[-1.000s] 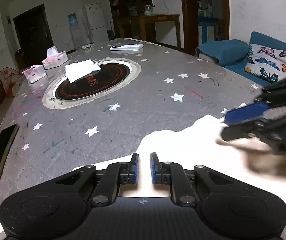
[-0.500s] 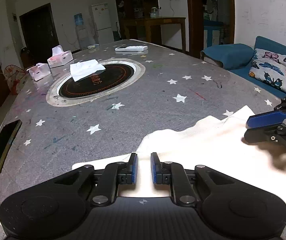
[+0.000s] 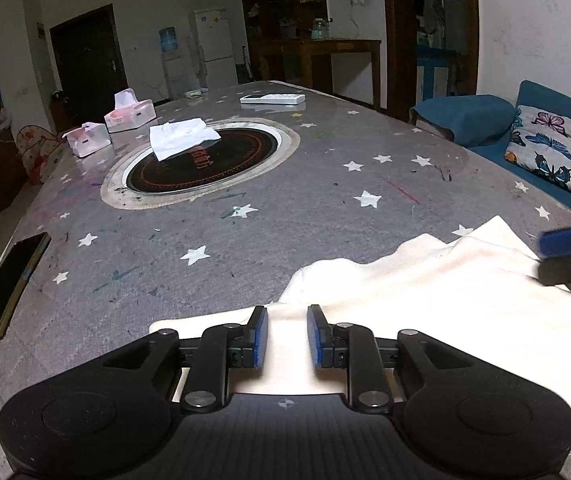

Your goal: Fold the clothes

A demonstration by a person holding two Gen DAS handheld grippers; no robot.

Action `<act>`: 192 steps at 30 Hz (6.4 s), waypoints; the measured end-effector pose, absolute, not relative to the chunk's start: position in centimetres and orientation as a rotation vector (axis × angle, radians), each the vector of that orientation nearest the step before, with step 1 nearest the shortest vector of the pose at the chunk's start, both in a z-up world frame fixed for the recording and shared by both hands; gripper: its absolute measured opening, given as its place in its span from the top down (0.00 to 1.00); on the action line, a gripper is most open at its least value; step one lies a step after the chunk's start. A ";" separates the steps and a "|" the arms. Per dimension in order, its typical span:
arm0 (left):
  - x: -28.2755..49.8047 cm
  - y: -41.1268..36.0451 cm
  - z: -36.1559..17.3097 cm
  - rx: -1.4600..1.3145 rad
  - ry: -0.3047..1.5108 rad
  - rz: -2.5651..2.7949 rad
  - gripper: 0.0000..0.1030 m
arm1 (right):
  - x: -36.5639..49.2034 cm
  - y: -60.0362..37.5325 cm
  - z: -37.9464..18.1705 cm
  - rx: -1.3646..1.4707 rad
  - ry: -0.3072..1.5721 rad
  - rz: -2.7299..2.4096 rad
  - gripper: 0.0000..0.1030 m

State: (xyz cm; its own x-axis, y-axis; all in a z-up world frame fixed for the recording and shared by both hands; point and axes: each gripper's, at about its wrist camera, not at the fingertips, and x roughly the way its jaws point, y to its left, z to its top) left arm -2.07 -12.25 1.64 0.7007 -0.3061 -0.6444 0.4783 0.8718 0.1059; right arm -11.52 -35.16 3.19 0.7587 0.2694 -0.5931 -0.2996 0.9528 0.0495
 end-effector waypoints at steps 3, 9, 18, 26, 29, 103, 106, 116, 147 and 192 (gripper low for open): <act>-2.1 -12.3 1.6 0.271 0.660 -0.435 0.76 | -12.5 -36.5 3.0 -0.022 0.645 0.265 0.76; -2.3 -12.5 1.6 0.277 0.654 -0.421 0.76 | -11.7 -36.6 1.9 0.015 0.661 0.272 0.77; -2.4 -12.4 1.5 0.283 0.644 -0.419 0.75 | -12.6 -34.5 2.6 -0.164 0.558 0.229 0.97; -2.8 -12.6 1.3 0.306 0.620 -0.408 0.71 | -11.7 -33.6 0.8 -0.319 0.568 0.200 0.95; -2.8 -12.7 1.3 0.316 0.613 -0.396 0.66 | -12.0 -34.5 2.1 -0.255 0.562 0.200 0.94; -15.0 -9.0 1.3 0.205 0.529 -0.575 0.58 | -12.2 -31.8 -0.3 -0.052 0.623 0.332 0.00; -15.2 -9.0 2.0 0.181 0.526 -0.580 0.58 | -12.4 -31.8 -0.3 -0.045 0.622 0.327 0.00; -14.7 -7.9 1.1 0.133 0.530 -0.526 0.58 | -12.5 -32.0 -0.4 -0.029 0.617 0.323 0.00; -13.1 -5.0 1.5 0.015 0.551 -0.427 0.49 | -7.8 -29.5 2.1 -0.103 0.648 0.460 0.00; -12.4 -3.4 2.1 -0.026 0.557 -0.250 0.42 | -11.3 -27.0 2.5 -0.142 0.619 0.487 0.00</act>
State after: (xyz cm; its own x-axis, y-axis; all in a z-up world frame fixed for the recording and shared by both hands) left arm -12.44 -3.41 2.13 0.8192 -0.2419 -0.5200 0.2279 0.9693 -0.0918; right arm -11.27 -27.03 2.53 0.7061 0.3953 -0.5875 -0.4787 0.8778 0.0152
